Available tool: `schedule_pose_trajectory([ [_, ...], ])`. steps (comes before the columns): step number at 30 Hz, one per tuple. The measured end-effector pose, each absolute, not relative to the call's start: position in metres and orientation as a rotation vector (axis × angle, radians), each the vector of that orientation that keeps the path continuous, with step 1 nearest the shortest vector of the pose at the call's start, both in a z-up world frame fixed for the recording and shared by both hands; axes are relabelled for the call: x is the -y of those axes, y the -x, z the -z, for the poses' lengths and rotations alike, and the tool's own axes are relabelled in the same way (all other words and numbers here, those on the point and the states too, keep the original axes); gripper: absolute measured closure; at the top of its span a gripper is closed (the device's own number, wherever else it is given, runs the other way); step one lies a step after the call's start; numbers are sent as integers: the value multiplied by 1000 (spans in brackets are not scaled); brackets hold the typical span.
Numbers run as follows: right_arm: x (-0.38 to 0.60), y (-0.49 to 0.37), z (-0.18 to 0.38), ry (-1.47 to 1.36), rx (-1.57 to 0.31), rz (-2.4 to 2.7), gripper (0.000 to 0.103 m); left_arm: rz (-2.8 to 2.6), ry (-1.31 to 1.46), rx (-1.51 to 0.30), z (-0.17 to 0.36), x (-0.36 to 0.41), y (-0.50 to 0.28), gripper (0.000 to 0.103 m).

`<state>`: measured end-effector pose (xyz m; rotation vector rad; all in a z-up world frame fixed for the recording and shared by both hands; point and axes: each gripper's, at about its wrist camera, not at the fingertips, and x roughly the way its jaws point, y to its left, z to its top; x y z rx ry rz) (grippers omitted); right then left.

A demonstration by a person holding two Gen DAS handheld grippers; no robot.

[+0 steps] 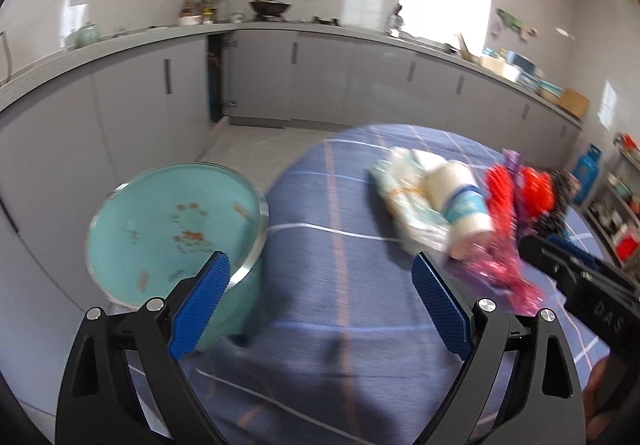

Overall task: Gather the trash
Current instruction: 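Grasp the pink plastic wrap with the left tool while the right tool grasps the black mesh bag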

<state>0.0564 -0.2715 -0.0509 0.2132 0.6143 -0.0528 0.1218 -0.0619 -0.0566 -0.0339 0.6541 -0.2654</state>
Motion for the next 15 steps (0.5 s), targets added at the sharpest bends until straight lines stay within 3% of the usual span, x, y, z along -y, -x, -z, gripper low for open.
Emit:
schedule_pose_trajectory([
  [4,297,-43,52,-214,-596,138,57,333,9,-656,57,87,-118,15],
  [8,321,-33,52,-226,-584,203,57,422,-1,-679,59,113,-116,25],
  [15,354,-20,58,-256,-573,288,57,507,8,-691,57,160,-125,26],
])
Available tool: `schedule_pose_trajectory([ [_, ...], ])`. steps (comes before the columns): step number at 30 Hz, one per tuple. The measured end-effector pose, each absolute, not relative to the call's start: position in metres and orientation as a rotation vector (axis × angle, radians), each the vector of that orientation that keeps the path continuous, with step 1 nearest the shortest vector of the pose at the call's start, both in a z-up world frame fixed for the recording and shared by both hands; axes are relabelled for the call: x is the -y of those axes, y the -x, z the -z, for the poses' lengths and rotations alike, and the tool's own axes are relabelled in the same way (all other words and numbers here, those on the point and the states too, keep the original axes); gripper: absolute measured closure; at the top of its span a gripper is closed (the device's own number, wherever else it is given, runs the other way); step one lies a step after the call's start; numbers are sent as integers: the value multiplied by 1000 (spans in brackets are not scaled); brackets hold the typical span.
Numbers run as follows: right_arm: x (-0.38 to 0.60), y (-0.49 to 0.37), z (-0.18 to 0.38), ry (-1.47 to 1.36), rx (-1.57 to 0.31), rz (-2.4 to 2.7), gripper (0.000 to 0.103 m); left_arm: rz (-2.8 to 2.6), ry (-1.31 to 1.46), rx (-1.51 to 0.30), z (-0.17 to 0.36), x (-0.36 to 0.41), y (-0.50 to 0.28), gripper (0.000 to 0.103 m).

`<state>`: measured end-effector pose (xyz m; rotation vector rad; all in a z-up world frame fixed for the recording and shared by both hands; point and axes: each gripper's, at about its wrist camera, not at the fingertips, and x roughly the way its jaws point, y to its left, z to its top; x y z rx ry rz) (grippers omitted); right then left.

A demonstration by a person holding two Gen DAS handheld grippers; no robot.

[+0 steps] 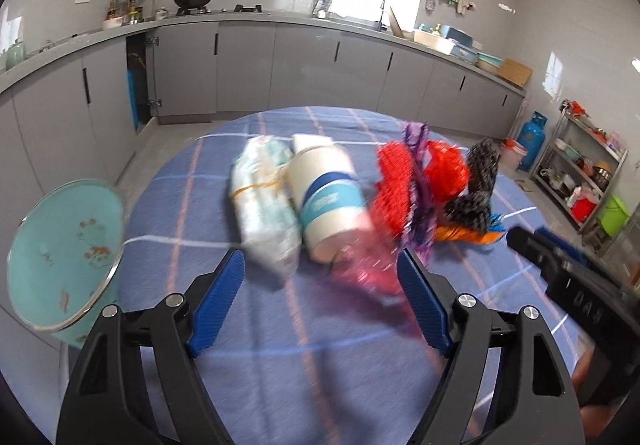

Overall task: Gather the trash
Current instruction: 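Grasp the pink plastic wrap with the left tool while the right tool grasps the black mesh bag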

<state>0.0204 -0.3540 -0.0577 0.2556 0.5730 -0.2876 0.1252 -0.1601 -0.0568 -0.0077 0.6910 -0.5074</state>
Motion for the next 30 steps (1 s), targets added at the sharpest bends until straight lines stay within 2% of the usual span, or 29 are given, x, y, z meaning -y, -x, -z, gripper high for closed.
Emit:
schedule_pose_trajectory([
  [6,375,-19,60,-291,-572,327,57,544,-4,-783,68,197,-135,26],
  [7,380,-18,60,-299,-568,331,57,541,-9,-798,72,202,-137,30],
  [8,384,-18,59,-304,-566,334,57,544,-9,-809,74,205,-139,38],
  [13,410,-25,52,-360,-554,343,57,560,-22,-855,88,216,-141,60],
  [20,424,-64,57,-426,-604,281,57,565,-39,-816,87,214,-135,67],
  [26,427,-96,73,-430,-678,262,59,549,-3,-633,45,182,-115,67],
  [29,428,-105,80,-457,-711,236,69,511,5,-570,32,169,-114,67],
  [30,428,-105,80,-459,-714,234,78,504,14,-559,29,164,-114,67],
])
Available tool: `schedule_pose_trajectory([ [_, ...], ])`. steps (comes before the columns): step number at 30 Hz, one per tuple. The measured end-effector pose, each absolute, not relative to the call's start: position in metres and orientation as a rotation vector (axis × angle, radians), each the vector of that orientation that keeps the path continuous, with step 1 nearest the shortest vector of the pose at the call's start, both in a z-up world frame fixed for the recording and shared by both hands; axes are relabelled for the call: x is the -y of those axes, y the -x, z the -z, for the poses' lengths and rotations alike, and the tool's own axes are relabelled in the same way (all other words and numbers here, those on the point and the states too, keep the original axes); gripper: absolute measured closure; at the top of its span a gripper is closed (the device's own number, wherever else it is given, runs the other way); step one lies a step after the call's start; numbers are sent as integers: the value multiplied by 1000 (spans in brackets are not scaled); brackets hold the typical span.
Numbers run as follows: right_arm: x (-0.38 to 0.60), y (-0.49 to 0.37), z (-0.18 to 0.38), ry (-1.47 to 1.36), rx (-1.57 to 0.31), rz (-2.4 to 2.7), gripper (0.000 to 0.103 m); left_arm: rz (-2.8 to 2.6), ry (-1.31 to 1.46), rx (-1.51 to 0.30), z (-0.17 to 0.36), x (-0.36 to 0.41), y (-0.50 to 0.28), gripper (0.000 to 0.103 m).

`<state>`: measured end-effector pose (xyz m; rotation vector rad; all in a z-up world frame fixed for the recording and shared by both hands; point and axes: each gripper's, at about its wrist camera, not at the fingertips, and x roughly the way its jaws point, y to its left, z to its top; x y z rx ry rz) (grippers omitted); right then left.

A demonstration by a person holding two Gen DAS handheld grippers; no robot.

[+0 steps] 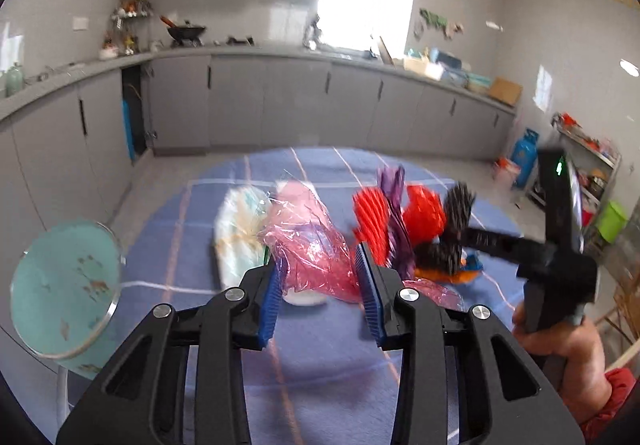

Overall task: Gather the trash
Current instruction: 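Grasp the pink plastic wrap with the left tool while the right tool grasps the black mesh bag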

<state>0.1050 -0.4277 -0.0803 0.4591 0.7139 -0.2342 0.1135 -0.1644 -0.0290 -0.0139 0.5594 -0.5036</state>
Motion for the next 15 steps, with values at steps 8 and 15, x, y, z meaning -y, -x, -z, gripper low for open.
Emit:
schedule_pose_trajectory([
  [8,420,-79,60,-436,-644,238,83,496,74,-575,29,147,-115,67],
  [15,383,-38,21,-334,-521,227,83,460,117,-552,22,128,-117,67],
])
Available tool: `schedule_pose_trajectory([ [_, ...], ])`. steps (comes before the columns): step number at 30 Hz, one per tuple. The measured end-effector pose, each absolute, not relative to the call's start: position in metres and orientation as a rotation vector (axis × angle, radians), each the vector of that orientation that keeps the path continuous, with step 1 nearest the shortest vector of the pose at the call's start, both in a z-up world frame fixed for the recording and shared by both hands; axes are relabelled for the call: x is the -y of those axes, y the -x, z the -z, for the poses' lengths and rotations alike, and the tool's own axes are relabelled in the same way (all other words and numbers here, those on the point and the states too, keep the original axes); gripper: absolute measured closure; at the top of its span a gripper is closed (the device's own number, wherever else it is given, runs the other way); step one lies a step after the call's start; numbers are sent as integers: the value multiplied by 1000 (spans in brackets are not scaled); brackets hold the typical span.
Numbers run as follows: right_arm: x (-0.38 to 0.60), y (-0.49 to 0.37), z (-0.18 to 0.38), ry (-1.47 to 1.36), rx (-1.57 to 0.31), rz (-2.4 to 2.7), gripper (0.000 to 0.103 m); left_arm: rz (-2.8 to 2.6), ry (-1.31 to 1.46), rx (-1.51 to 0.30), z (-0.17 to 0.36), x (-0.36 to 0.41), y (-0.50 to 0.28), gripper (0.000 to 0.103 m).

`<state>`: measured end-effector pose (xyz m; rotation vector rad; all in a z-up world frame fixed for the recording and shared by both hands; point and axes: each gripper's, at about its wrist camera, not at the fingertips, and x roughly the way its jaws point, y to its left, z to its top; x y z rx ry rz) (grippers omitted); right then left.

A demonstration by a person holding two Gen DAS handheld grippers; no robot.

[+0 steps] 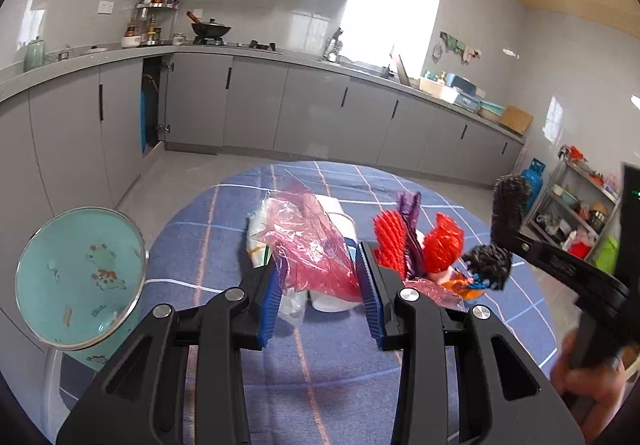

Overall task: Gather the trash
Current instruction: 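Grasp the pink plastic wrap with the left tool while the right tool grasps the black mesh bag, then release the pink wrap and black mesh bag into the teal bin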

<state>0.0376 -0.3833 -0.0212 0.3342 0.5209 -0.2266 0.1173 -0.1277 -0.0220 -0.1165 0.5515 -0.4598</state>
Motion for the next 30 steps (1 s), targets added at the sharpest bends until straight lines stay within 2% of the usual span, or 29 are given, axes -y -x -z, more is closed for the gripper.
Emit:
schedule_pose_trajectory([
  [30,176,-94,23,-156,-648,-212,83,110,187,-560,26,-29,-127,67],
])
